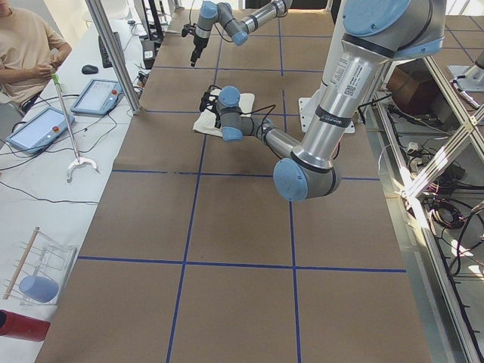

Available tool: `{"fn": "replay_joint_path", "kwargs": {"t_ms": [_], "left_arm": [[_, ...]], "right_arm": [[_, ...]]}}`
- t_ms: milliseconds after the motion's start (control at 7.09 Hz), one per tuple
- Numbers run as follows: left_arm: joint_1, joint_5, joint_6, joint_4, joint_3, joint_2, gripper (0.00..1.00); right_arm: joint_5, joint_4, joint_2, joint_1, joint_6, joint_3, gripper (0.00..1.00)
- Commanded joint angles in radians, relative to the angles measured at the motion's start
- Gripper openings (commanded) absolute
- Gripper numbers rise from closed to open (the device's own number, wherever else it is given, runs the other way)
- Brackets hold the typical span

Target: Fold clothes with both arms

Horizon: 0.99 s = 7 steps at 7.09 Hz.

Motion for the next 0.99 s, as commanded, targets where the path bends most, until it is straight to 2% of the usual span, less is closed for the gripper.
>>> {"fn": "replay_joint_path", "kwargs": {"t_ms": [0,141,282,423,846], "left_arm": [[0.066,0.067,-0.052,0.004,0.006,0.001,0.6],[0.087,0.082,-0.075,0.004,0.004,0.001,0.55],[0.109,0.116,-0.107,0.002,0.004,0.001,0.09],[0.107,0.118,-0.106,0.002,0.001,0.003,0.0],[0.084,0.119,-0.092,-0.004,0.026,0.032,0.0]], "right_arm": [[-0.002,0.0,-0.003,-0.002,0.001,0.004,1.0],[-0.002,0.0,-0.006,-0.002,0.001,0.01,1.0],[-0.002,0.0,-0.012,-0.005,0.001,0.017,1.0],[-0.002,0.0,-0.013,-0.006,0.001,0.02,1.0],[-0.002,0.0,-0.022,-0.014,0.002,0.03,1.0]]}}
